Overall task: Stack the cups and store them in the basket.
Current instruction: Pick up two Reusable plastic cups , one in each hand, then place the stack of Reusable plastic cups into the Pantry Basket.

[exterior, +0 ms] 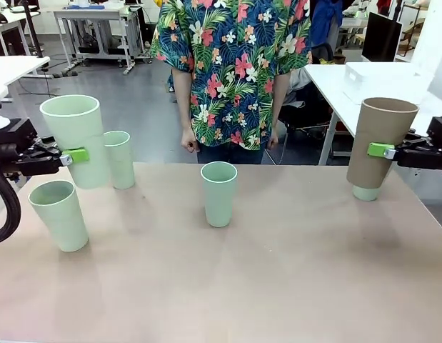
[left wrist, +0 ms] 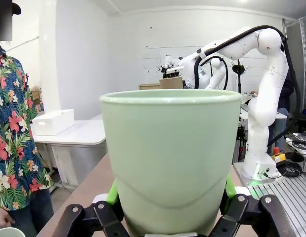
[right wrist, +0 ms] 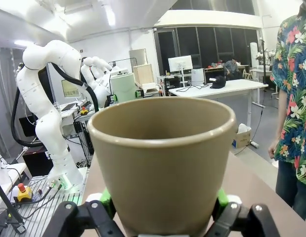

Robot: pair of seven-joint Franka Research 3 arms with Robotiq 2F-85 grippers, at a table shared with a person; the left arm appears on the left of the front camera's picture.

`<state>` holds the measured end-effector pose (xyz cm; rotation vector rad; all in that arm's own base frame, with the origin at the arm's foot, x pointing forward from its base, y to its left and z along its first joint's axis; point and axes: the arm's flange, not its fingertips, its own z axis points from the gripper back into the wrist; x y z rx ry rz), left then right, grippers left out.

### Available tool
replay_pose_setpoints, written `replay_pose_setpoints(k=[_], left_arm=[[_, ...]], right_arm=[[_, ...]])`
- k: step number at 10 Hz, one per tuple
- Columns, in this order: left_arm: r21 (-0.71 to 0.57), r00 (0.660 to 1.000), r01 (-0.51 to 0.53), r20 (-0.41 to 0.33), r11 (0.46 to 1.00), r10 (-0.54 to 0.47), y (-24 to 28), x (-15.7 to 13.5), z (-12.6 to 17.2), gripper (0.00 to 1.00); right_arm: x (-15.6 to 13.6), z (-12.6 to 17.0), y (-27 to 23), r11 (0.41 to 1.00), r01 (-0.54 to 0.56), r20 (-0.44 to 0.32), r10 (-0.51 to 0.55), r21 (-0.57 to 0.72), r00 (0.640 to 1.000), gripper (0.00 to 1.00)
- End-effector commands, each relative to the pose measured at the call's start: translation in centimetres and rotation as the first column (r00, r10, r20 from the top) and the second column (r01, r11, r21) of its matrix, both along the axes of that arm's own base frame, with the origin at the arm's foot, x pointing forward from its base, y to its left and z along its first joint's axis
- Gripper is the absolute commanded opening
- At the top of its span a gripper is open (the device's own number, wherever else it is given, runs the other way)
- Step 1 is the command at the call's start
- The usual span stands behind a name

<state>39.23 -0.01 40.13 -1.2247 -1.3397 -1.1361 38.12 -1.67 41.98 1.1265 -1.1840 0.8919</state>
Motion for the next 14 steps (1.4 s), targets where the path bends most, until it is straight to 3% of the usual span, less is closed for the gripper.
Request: replay_pose_setpoints(k=[1, 14], left_arm=[[-0.001, 1.0, -0.002, 0.007, 1.0, 0.002, -0.05, -0.1, 0.14, 0.86], [-0.001, 1.0, -0.002, 0.007, 1.0, 0.002, -0.05, -0.1, 0.14, 0.86]], right_arm=[[-0.02, 0.08, -0.02, 1.0, -0.001, 0.002, 0.001, -0.005, 1.0, 0.86], [-0.02, 0.08, -0.02, 1.0, -0.001, 0.002, 0.001, -0.005, 1.0, 0.86]])
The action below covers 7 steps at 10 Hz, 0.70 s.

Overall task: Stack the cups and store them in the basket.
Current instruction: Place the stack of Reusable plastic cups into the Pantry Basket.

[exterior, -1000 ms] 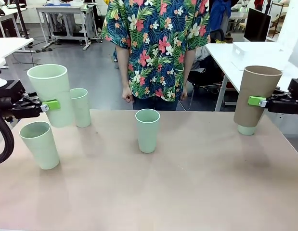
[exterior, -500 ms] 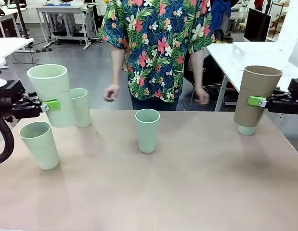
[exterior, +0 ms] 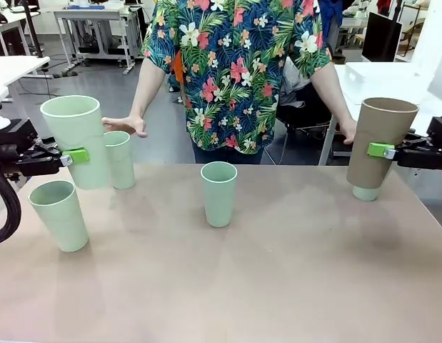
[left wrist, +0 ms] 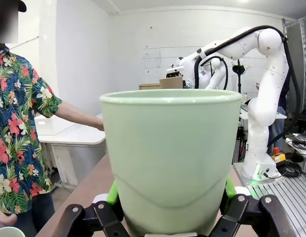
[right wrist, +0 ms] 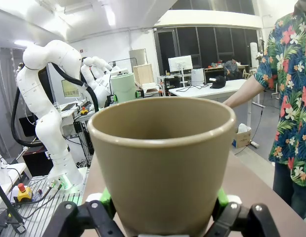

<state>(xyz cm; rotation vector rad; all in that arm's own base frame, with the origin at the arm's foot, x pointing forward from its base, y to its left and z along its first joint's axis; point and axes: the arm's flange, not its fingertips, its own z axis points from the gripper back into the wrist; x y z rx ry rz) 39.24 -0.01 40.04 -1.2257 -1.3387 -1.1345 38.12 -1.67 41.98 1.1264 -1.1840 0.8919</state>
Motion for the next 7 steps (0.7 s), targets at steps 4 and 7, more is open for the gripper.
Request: replay_pose_setpoints(k=[4, 7], left_arm=[[-0.001, 1.0, -0.002, 0.009, 1.0, 0.002, -0.06, -0.11, 0.22, 0.86], [-0.001, 1.0, -0.002, 0.009, 1.0, 0.002, -0.06, -0.11, 0.22, 0.86]], right_arm=[[-0.02, 0.08, -0.02, 1.0, -0.001, 0.002, 0.001, -0.005, 1.0, 0.86], [-0.02, 0.08, -0.02, 1.0, -0.001, 0.002, 0.001, -0.005, 1.0, 0.86]])
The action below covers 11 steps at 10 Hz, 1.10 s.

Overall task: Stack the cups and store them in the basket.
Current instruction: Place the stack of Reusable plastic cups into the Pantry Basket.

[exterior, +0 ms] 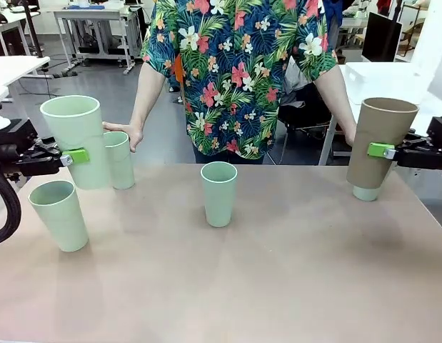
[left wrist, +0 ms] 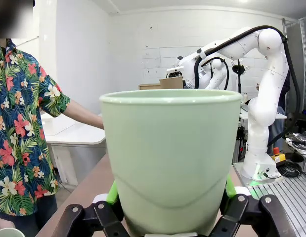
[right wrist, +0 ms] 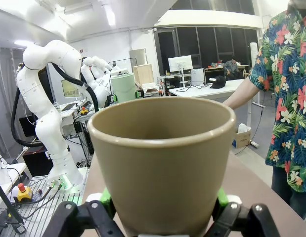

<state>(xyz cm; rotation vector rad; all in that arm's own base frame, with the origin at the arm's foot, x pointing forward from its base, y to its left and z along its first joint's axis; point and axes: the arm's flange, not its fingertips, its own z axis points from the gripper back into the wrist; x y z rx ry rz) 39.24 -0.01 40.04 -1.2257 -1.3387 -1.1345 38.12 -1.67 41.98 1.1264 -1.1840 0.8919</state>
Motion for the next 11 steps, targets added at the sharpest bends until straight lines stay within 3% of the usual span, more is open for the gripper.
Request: replay_pose_setpoints(k=[1, 11], left_arm=[[-0.001, 1.0, -0.002, 0.009, 1.0, 0.002, -0.06, -0.11, 0.22, 0.86], [-0.001, 1.0, -0.002, 0.009, 1.0, 0.002, -0.06, -0.11, 0.22, 0.86]], right_arm=[[-0.02, 0.08, -0.02, 1.0, -0.001, 0.002, 0.001, -0.005, 1.0, 0.86], [-0.02, 0.08, -0.02, 1.0, -0.001, 0.002, 0.001, -0.005, 1.0, 0.86]])
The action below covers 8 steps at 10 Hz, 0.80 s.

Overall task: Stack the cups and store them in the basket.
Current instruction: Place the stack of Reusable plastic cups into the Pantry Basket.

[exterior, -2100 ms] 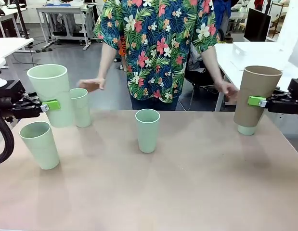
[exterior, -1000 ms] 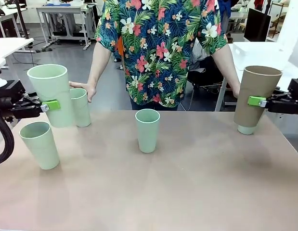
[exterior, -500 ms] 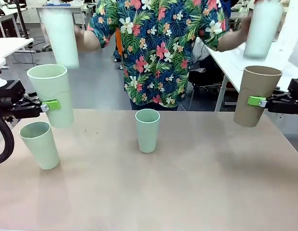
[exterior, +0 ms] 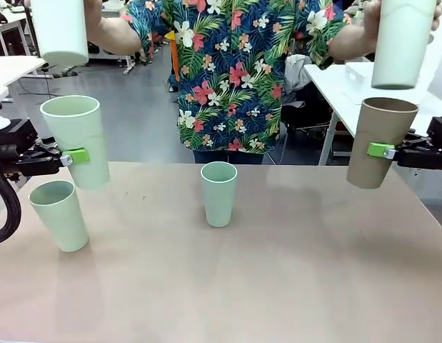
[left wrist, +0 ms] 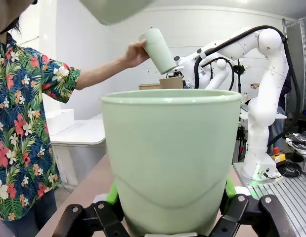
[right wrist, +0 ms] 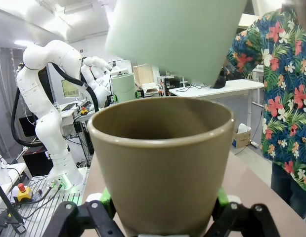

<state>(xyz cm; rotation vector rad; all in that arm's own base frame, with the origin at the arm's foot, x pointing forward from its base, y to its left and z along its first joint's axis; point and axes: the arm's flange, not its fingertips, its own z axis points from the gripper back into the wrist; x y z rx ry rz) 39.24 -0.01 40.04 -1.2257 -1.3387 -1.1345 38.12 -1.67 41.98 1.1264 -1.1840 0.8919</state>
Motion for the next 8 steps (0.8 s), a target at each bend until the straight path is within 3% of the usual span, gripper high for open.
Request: replay_pose_setpoints(k=[1, 8], left_arm=[[-0.001, 1.0, -0.002, 0.009, 1.0, 0.002, -0.06, -0.11, 0.22, 0.86], [-0.001, 1.0, -0.002, 0.009, 1.0, 0.002, -0.06, -0.11, 0.22, 0.86]], right_arm=[[-0.02, 0.08, -0.02, 1.0, -0.001, 0.002, 0.001, -0.005, 1.0, 0.86], [-0.02, 0.08, -0.02, 1.0, -0.001, 0.002, 0.001, -0.005, 1.0, 0.86]])
